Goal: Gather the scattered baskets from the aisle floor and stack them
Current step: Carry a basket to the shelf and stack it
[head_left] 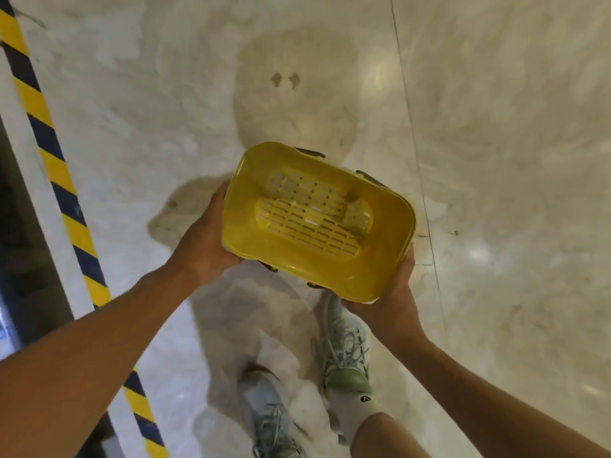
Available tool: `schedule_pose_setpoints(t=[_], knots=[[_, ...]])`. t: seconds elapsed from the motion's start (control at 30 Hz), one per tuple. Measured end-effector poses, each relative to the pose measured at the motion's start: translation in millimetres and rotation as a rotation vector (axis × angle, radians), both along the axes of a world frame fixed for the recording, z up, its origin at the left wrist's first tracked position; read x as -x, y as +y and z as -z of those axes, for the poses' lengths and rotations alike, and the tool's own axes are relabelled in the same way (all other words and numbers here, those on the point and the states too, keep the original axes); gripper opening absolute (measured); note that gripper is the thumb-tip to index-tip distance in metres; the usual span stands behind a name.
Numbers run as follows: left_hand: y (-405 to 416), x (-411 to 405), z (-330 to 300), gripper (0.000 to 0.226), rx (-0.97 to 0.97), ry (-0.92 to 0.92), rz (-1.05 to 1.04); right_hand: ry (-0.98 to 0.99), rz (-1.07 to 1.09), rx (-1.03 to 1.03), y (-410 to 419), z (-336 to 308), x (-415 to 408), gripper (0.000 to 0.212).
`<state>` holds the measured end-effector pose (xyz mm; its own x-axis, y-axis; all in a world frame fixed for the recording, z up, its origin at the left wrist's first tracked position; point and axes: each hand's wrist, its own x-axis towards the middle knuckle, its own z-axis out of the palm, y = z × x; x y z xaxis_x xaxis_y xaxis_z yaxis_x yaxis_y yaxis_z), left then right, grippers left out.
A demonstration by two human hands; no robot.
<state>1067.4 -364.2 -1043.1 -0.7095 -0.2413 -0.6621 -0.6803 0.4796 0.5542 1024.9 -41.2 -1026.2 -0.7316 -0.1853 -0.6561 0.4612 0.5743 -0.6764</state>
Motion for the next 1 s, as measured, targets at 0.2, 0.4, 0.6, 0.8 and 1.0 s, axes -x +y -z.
schedule_pose_setpoints(t=[0.2, 0.4, 0.6, 0.8, 1.0], knots=[[6, -3, -44, 0.121, -0.109, 0.059, -0.061, 0.025, -0.128, 0.07, 9, -31, 15, 0.132], [9, 3, -165, 0.113, -0.08, 0.146, -0.05, 0.081, -0.12, 0.142, 17, -133, 26, 0.137], [20, 25, -344, 0.11, -0.166, 0.201, 0.014, 0.109, -0.113, 0.273, 36, -321, 33, 0.136], [53, 35, -546, 0.129, -0.227, 0.311, 0.175, 0.239, -0.077, 0.29, 83, -547, 18, 0.135], [104, 45, -698, 0.121, -0.23, 0.385, 0.338, 0.337, 0.037, 0.221, 143, -685, -16, 0.14]])
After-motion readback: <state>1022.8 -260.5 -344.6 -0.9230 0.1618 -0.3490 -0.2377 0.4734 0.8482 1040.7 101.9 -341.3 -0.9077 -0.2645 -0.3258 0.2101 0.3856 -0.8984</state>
